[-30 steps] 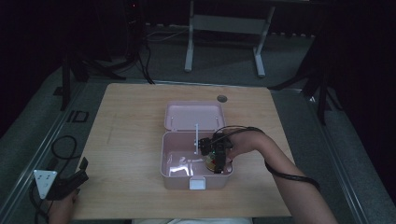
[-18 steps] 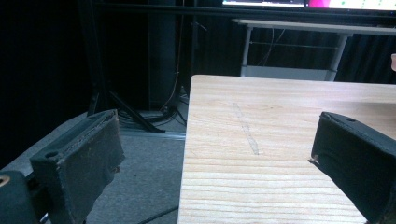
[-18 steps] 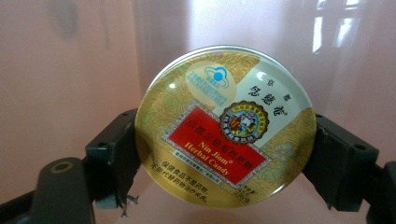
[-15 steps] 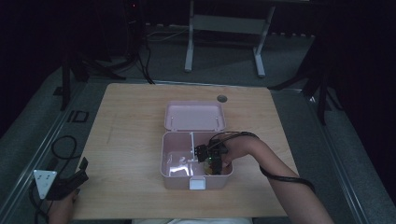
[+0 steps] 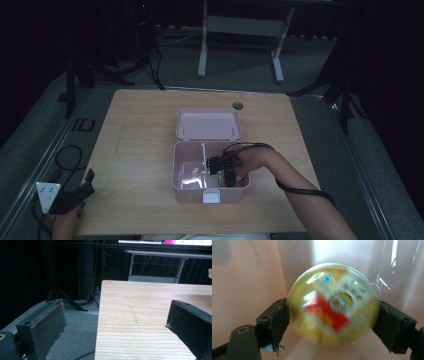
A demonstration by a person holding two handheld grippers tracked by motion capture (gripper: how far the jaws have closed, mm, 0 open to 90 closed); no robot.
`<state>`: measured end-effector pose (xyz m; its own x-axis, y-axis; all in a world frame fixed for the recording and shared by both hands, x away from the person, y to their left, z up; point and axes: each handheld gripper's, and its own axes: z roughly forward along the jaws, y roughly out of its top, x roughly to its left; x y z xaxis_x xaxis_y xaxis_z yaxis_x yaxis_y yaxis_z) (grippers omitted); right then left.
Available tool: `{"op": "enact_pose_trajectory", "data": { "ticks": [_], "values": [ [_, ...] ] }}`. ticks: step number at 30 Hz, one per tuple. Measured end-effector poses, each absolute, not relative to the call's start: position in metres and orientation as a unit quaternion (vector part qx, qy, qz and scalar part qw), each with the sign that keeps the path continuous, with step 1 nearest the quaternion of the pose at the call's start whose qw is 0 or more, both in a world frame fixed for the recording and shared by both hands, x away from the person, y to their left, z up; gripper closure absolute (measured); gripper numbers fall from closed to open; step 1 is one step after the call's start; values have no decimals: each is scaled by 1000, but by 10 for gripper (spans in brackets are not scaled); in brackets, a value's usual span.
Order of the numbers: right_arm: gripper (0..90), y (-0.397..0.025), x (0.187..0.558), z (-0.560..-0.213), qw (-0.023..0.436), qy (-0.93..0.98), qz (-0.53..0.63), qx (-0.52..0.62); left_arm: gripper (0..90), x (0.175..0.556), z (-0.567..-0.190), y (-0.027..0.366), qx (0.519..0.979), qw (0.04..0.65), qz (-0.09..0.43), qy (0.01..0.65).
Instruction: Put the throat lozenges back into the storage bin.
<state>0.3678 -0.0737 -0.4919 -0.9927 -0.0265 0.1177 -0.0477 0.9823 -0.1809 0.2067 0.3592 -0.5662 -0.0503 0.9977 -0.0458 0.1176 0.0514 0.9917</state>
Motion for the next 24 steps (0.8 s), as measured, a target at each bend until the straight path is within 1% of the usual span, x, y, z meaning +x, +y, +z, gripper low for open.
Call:
{"op": "enact_pose_trajectory", "data": {
  "ticks": [6, 12, 17, 21, 22, 24],
  "values": [
    [180, -74, 368, -488, 59, -994, 90, 16, 25, 207, -566, 360, 506, 470, 467, 552],
    [186, -75, 368, -473, 50, -996, 78, 21, 25, 207, -566, 359, 506, 470, 467, 552],
    [185, -81, 369, -448, 35, -998, 48, 12, 25, 207, -566, 359, 506, 469, 467, 553],
    [158, -88, 369, -427, 26, -1000, 10, 6, 25, 207, -566, 359, 506, 469, 467, 553],
    [125, -89, 370, -423, 27, -1000, 4, 6, 25, 207, -566, 359, 506, 469, 468, 553],
    [129, -96, 369, -411, 20, -1000, -14, 7, 25, 207, -566, 359, 506, 470, 468, 552]
  ]
}}
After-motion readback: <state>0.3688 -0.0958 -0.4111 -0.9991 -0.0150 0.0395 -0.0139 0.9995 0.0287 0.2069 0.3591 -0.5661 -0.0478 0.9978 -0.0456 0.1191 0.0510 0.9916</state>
